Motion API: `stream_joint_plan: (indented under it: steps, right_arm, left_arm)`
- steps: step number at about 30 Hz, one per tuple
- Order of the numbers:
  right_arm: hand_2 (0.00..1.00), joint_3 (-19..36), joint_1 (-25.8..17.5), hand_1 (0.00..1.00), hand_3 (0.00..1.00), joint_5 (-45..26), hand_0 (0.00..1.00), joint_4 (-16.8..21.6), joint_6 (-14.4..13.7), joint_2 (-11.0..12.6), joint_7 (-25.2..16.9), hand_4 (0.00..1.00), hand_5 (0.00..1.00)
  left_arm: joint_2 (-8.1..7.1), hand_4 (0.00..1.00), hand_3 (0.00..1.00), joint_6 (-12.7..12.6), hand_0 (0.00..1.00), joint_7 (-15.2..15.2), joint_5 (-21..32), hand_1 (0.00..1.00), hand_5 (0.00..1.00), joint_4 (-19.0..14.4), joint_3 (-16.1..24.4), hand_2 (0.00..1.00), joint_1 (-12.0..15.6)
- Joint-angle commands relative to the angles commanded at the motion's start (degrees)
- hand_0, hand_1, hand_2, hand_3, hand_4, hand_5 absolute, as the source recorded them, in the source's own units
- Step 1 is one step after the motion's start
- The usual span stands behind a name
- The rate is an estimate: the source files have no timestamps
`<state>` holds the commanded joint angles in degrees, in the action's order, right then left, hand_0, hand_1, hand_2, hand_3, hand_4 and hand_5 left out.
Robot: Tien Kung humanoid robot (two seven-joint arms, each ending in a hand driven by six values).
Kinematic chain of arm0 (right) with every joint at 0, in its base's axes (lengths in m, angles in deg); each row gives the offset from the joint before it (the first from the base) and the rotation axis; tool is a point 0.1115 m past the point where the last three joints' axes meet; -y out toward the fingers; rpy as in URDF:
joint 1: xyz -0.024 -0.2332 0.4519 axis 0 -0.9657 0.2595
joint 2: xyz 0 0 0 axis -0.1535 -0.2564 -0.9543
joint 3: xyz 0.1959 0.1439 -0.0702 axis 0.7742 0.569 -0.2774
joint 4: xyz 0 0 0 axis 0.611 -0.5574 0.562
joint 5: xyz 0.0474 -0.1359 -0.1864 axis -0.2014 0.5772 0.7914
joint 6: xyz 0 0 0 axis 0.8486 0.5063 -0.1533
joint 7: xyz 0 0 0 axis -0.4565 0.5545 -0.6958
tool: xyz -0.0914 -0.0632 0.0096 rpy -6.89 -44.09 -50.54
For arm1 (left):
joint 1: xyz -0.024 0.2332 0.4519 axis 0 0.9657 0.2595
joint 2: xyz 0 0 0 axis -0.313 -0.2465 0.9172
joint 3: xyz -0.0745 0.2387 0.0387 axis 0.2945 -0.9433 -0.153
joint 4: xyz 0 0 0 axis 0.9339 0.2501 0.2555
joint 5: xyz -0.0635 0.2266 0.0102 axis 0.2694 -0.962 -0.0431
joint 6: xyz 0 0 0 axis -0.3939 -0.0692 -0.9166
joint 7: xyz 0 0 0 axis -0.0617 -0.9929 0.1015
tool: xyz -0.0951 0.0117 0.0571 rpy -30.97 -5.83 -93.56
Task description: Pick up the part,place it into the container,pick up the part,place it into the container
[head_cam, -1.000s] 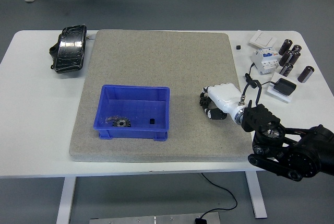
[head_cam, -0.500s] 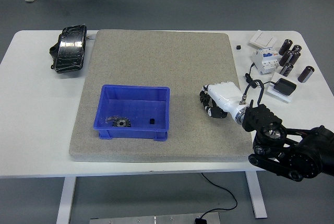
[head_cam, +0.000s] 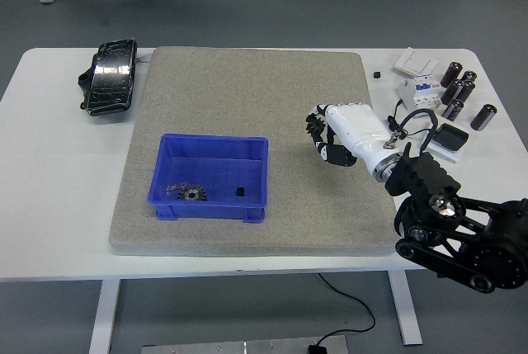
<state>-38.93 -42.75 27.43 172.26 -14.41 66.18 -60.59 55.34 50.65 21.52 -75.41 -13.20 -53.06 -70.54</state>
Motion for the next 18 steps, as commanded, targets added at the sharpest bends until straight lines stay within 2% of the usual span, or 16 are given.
stream_joint_plan:
  steps: [3, 4, 8, 9, 10, 15, 16, 18]
  right_arm:
    - [0.312, -0.05, -0.75, 0.440, 0.415, 1.64, 0.398, 4.78, 0.18, -0.55, 0.51, 0.244, 0.002]
    - [0.457, -0.46, -0.89, 0.480, 0.457, 2.23, 0.469, 6.28, 0.18, -0.95, 0.64, 0.365, 0.002]
    - [0.457, -2.72, -0.85, 0.480, 0.457, 3.71, 0.469, 10.36, -0.08, -3.31, 0.74, 0.365, 0.002]
    - [0.457, -3.27, -0.72, 0.480, 0.457, 3.95, 0.469, 10.59, -0.17, -3.93, 0.73, 0.365, 0.002]
    - [0.534, -3.98, -0.46, 0.545, 0.533, 4.27, 0.528, 10.52, -0.32, -4.70, 0.70, 0.368, 0.002]
    - [0.534, -6.93, 1.46, 0.545, 0.533, 5.28, 0.528, 8.89, -0.81, -7.13, 0.54, 0.368, 0.002]
    - [0.586, -7.43, 1.92, 0.602, 0.600, 5.41, 0.555, 8.37, -0.91, -7.49, 0.50, 0.413, 0.002]
    - [0.586, -8.15, 2.74, 0.602, 0.600, 5.48, 0.555, 7.14, -1.09, -8.11, 0.46, 0.413, 0.002]
  left_arm:
    - [0.07, 0.444, 0.560, 0.12, 0.677, 0.04, -0.09, 0.670, 0.486, 0.02, -0.01, 0.602, 0.02]
    - [0.10, 0.448, 0.560, 0.14, 0.677, 0.06, -0.09, 0.670, 0.491, 0.03, -0.02, 0.602, 0.05]
    - [0.14, 0.448, 0.560, 0.18, 0.677, 0.22, -0.26, 0.670, 0.491, 0.00, 0.05, 0.602, 0.17]
    - [0.14, 0.448, 0.560, 0.18, 0.677, 0.26, -0.30, 0.670, 0.491, -0.01, 0.07, 0.602, 0.20]
    - [0.14, 0.448, 0.560, 0.20, 0.677, 0.29, -0.35, 0.670, 0.492, -0.02, 0.09, 0.603, 0.21]
    - [0.06, 0.448, 0.560, 0.24, 0.677, 0.45, -0.66, 0.670, 0.492, -0.04, 0.29, 0.603, 0.24]
    - [0.05, 0.448, 0.559, 0.27, 0.677, 0.47, -0.67, 0.670, 0.493, -0.05, 0.29, 0.603, 0.24]
    - [0.00, 0.448, 0.559, 0.31, 0.677, 0.53, -0.80, 0.670, 0.493, -0.04, 0.36, 0.603, 0.22]
